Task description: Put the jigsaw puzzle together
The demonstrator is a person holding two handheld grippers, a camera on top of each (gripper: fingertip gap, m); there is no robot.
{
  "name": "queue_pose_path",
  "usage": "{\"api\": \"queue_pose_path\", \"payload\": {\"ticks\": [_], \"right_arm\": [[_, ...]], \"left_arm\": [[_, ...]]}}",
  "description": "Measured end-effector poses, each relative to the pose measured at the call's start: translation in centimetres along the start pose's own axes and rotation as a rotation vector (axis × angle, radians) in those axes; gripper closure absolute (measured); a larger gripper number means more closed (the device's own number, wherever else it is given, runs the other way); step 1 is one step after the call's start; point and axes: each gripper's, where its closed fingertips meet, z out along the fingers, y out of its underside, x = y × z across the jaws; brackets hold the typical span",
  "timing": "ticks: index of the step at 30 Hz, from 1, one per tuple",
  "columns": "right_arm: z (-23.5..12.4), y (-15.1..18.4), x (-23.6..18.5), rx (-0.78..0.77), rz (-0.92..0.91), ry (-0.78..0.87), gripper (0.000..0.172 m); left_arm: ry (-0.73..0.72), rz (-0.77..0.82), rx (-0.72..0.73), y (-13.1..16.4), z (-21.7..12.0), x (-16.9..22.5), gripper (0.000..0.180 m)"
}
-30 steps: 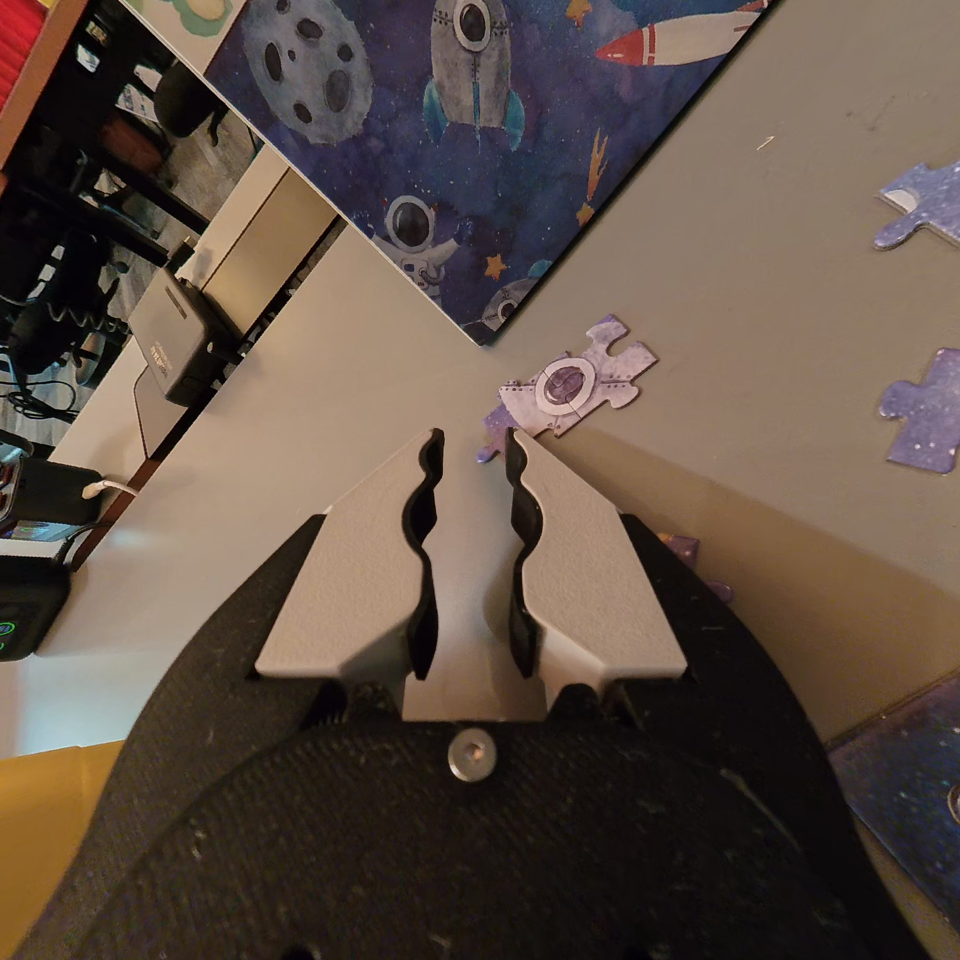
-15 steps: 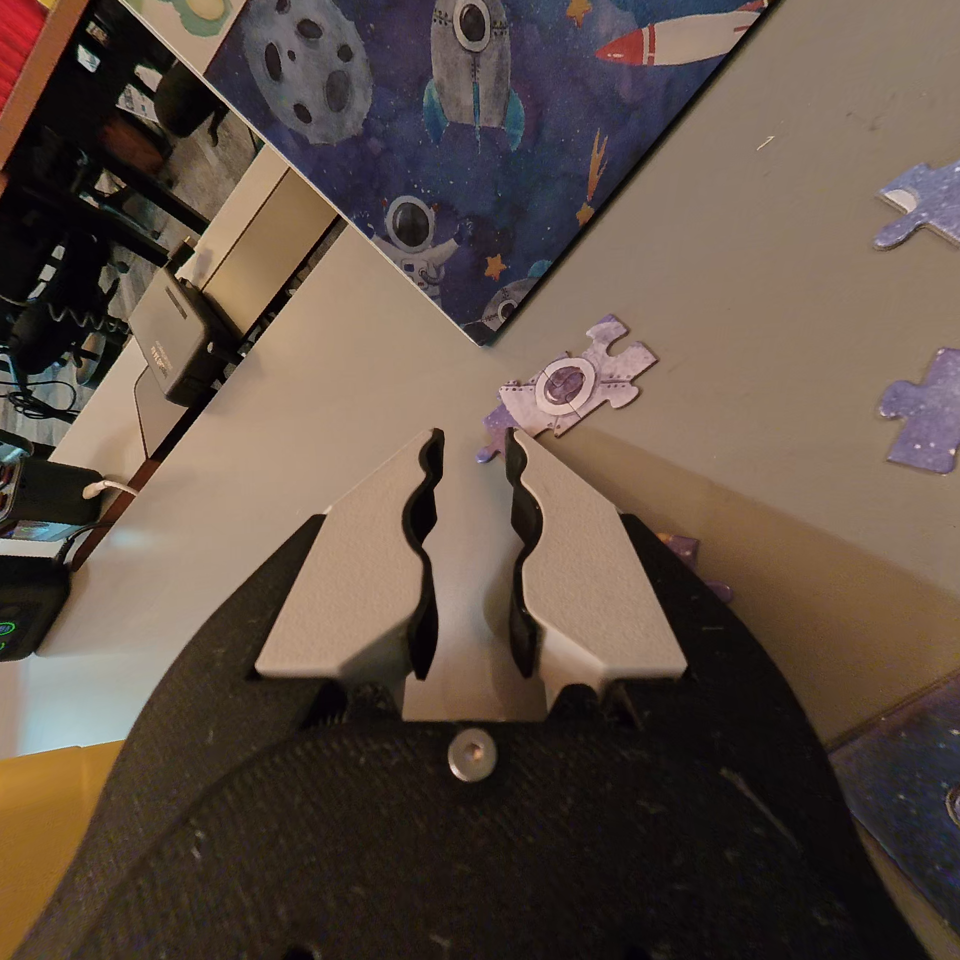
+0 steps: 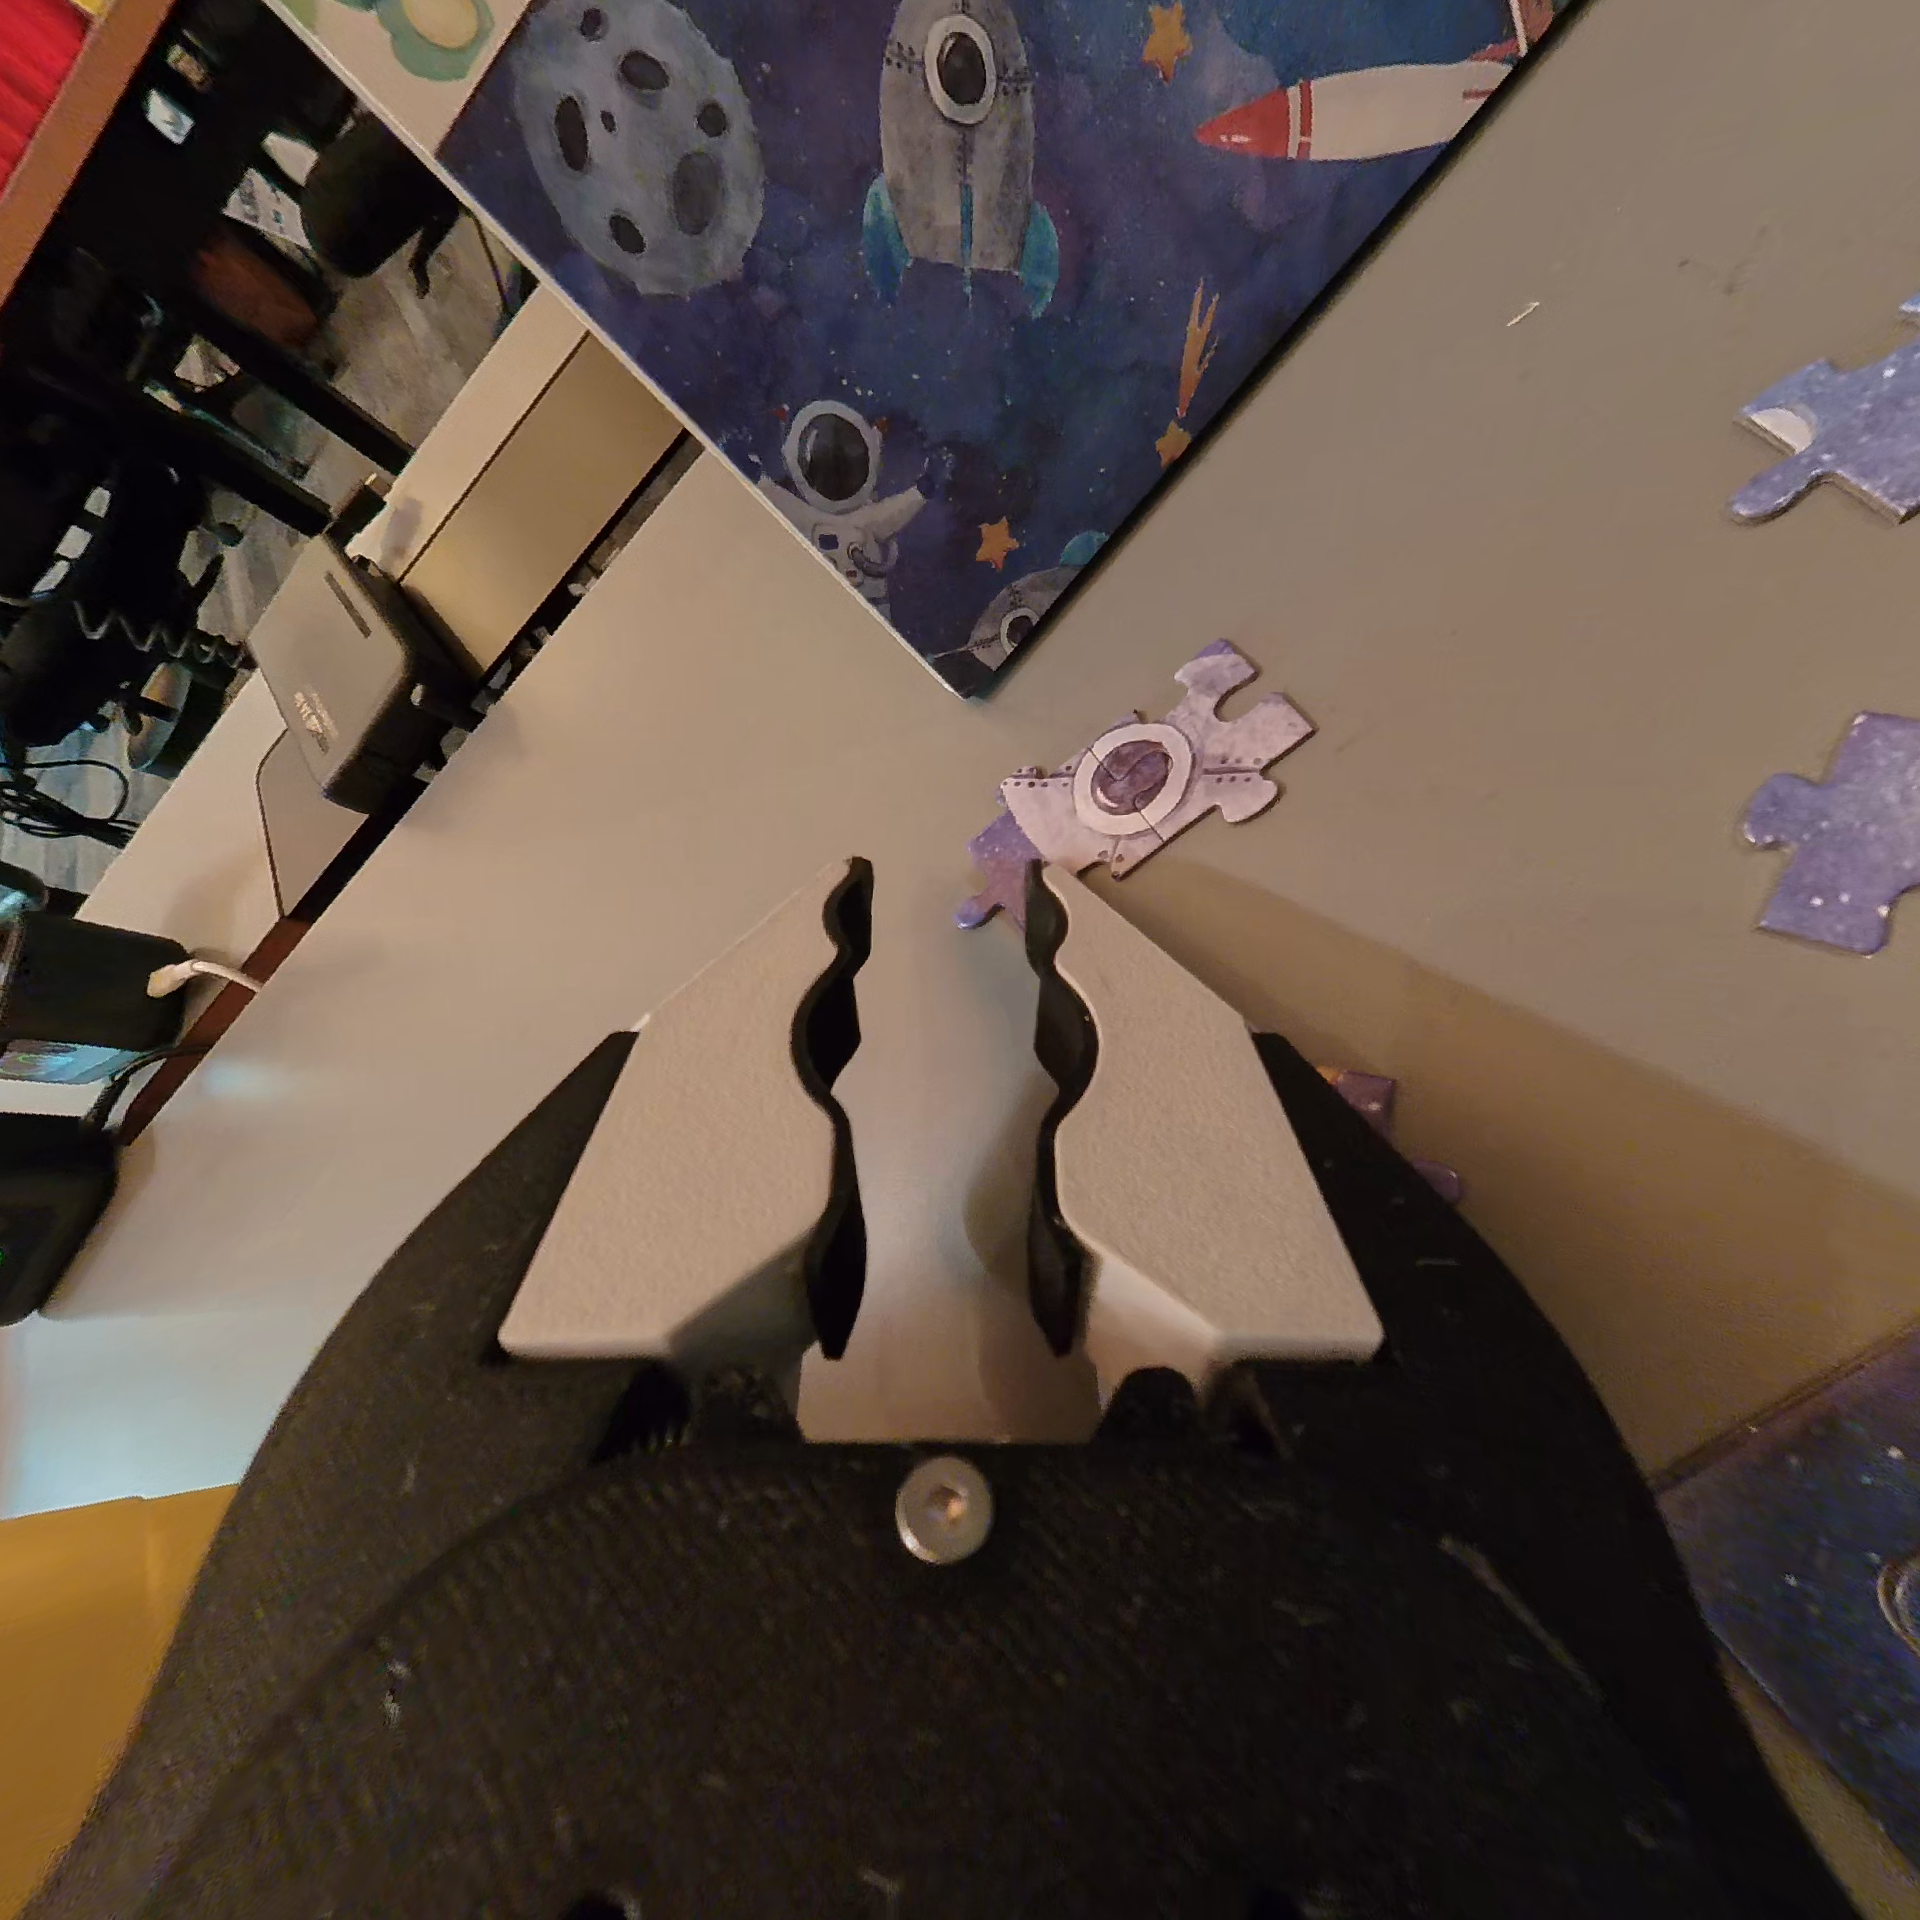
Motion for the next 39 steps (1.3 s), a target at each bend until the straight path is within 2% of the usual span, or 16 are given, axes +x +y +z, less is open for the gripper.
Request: {"api": "queue_pose_path", "payload": {"ticks": [5, 10, 16, 21, 26, 39], "right_arm": [[-4.7, 0.4, 5.4, 0.087, 0.076, 0.199, 0.164], [-9.8, 2.4, 10.4, 0.166, 0.167, 0.393, 0.166], [-15.1, 5.8, 14.2, 0.223, 0.274, 0.559, 0.167], [-18.5, 7.3, 15.6, 0.296, 0.359, 0.638, 0.167], [-20.1, 7.5, 15.8, 0.393, 0.422, 0.630, 0.166], [-20.6, 8.4, 16.4, 0.401, 0.436, 0.666, 0.166]], "left_arm": [[-0.012, -0.055, 0.059, -0.6, -0.6, -1.0, 0.152], [-0.043, -0.156, 0.097, -0.8, -1.3, -2.8, 0.163], [-0.061, -0.212, 0.131, -1.0, -1.9, -3.9, 0.173], [-0.048, -0.243, 0.146, -1.1, -2.0, -4.0, 0.178], [-0.032, -0.275, 0.153, -1.1, -2.0, -4.0, 0.180], [-0.006, -0.302, 0.170, -1.2, -2.1, -3.9, 0.178]]}}
